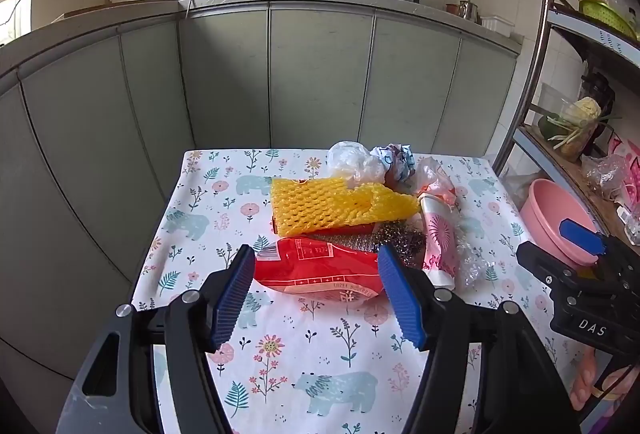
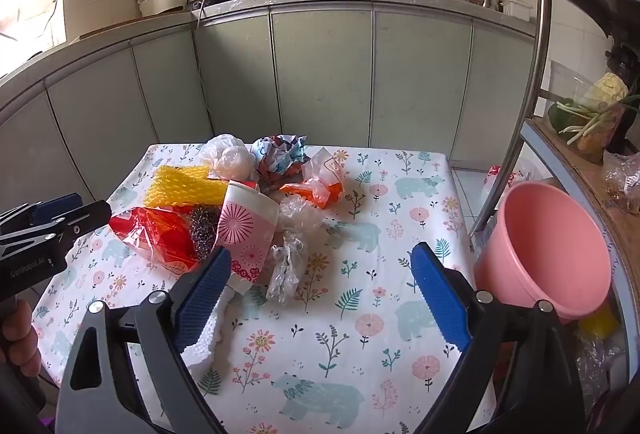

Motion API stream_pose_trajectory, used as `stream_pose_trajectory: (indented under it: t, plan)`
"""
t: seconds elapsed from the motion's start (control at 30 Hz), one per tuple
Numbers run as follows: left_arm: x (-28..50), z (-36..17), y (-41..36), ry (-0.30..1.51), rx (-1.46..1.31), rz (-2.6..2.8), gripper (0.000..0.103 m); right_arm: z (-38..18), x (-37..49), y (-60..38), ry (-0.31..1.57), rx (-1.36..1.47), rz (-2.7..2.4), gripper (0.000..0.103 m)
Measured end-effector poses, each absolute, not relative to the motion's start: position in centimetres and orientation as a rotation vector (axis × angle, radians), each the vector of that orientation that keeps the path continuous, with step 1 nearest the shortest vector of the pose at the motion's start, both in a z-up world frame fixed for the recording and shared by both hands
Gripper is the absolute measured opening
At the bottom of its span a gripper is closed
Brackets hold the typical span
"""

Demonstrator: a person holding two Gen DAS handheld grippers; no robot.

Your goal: Collect trash

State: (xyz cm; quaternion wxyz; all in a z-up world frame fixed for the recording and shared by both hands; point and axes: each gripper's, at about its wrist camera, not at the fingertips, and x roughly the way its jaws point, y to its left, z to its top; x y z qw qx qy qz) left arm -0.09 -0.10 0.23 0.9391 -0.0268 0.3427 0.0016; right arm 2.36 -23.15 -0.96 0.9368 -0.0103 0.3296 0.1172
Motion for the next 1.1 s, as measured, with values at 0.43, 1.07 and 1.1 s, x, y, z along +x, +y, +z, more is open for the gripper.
stream_pose_trajectory:
  t: [0.43, 1.07, 1.1]
  plan:
    - [-0.1, 0.3, -0.2, 0.696, -0.053, 0.002, 0.063, -0.7, 2.3, -23.0, 0.669, -0.023, 0.238, 0.092]
    - [-0.4, 1.1, -0.5, 0.69, -0.055, 0.001, 0.063, 0.0, 2.3, -22.9, 0.653, -0.026, 0.238, 0.092]
    - [-0.4, 1.2, -0.5, 0.689, -0.056, 0.0, 0.063, 0.0, 2.3, -23.0, 0.651, -0.026, 0.238, 0.092]
